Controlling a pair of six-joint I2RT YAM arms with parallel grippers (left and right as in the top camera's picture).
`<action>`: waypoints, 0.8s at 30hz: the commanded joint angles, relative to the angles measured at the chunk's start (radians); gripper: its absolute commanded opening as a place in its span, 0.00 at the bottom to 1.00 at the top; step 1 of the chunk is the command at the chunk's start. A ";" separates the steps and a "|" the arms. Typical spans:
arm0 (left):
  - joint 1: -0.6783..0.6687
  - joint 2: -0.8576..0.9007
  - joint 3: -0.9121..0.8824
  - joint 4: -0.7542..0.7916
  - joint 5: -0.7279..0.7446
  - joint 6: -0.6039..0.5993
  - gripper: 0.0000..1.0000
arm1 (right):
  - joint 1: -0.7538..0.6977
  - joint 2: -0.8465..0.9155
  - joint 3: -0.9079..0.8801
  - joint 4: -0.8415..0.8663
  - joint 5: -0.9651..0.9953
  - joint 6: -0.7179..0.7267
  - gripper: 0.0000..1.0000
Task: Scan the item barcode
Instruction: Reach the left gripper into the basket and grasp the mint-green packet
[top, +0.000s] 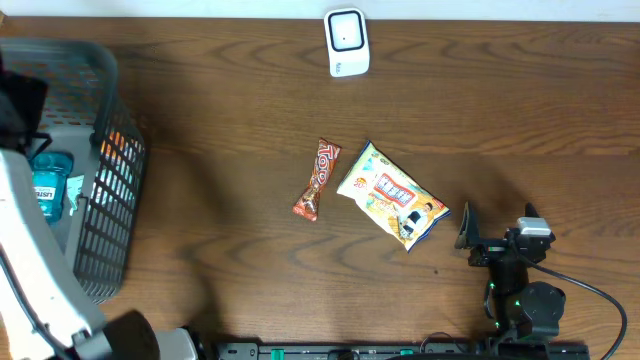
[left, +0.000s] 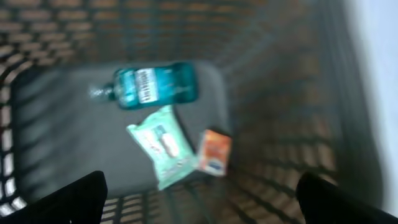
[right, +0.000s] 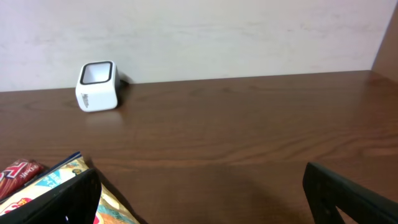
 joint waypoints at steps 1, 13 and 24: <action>0.035 0.088 -0.006 -0.039 -0.009 -0.075 0.98 | 0.010 -0.002 -0.001 -0.003 0.001 -0.011 0.99; 0.046 0.402 -0.023 -0.149 -0.009 -0.239 0.98 | 0.010 -0.002 -0.001 -0.003 0.001 -0.011 0.99; 0.063 0.557 -0.100 -0.126 -0.006 -0.450 0.98 | 0.010 -0.002 -0.001 -0.003 0.001 -0.011 0.99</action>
